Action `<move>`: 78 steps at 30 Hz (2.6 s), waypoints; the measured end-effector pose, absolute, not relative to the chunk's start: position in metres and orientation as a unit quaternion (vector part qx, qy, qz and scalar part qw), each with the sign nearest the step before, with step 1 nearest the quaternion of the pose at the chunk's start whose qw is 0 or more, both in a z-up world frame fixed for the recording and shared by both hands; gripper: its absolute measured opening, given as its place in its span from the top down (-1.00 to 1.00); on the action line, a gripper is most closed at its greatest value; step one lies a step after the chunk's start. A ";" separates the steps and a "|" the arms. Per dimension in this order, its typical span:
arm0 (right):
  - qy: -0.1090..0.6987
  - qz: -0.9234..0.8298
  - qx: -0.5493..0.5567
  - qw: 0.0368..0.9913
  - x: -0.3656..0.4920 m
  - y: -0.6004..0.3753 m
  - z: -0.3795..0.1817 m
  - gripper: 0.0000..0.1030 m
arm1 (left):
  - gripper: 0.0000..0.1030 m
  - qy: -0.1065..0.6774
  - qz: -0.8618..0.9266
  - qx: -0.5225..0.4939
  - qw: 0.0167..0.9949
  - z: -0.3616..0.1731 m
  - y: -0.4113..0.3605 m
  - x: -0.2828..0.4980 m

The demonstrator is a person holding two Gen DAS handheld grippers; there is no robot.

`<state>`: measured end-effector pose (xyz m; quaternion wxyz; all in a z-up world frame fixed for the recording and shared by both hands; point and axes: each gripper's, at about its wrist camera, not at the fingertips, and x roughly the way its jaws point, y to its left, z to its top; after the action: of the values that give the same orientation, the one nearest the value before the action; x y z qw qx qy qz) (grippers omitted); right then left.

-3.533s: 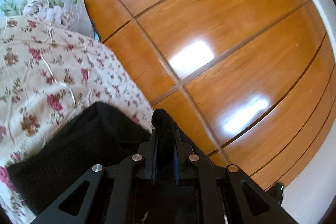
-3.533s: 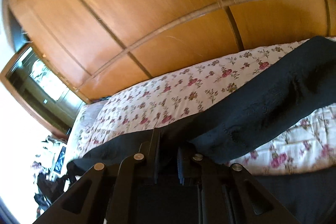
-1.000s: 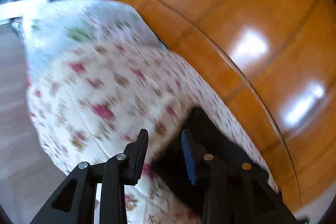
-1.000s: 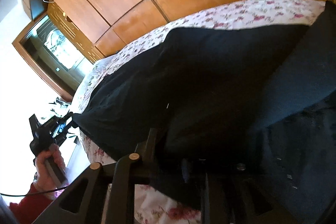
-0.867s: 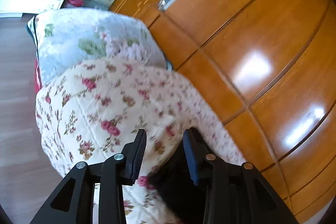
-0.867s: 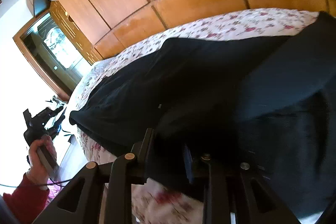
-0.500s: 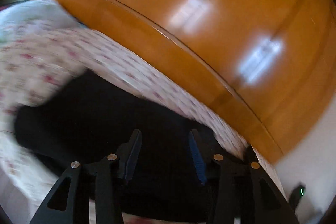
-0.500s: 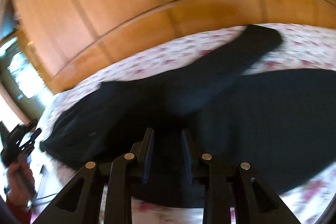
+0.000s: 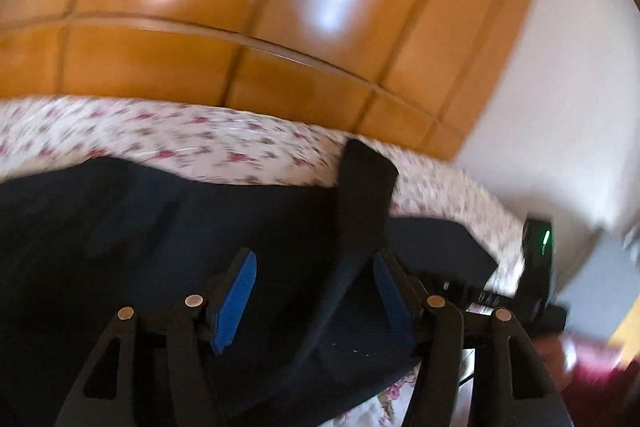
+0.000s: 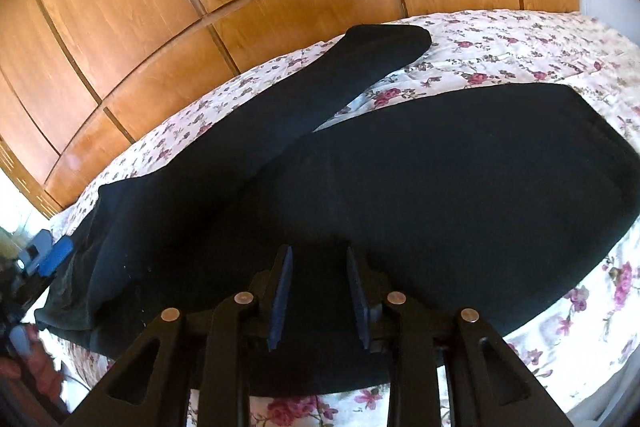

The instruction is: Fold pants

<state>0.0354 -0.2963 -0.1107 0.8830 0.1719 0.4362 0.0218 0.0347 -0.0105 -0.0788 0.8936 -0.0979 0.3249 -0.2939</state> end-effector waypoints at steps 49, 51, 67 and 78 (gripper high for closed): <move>0.528 -0.137 0.050 0.836 0.308 -0.279 -0.127 -0.03 | 0.23 0.330 -0.276 -0.219 0.876 -0.149 0.070 0.056; 0.521 -0.138 0.044 0.841 0.302 -0.286 -0.124 0.51 | 0.23 0.329 -0.278 -0.220 0.875 -0.154 0.066 0.063; 0.335 -0.083 0.206 0.916 0.125 -0.391 -0.028 0.83 | -0.02 0.344 -0.266 -0.172 0.884 -0.142 0.050 0.058; 0.322 -0.077 0.352 0.875 0.029 -0.449 -0.082 0.81 | -0.29 0.290 -0.393 0.006 0.873 -0.105 -0.050 -0.006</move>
<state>0.0292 -0.4494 -0.0824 0.8754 0.3518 0.3225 -0.0774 -0.0059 -0.0495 -0.1052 0.8725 0.0064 0.2897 -0.3934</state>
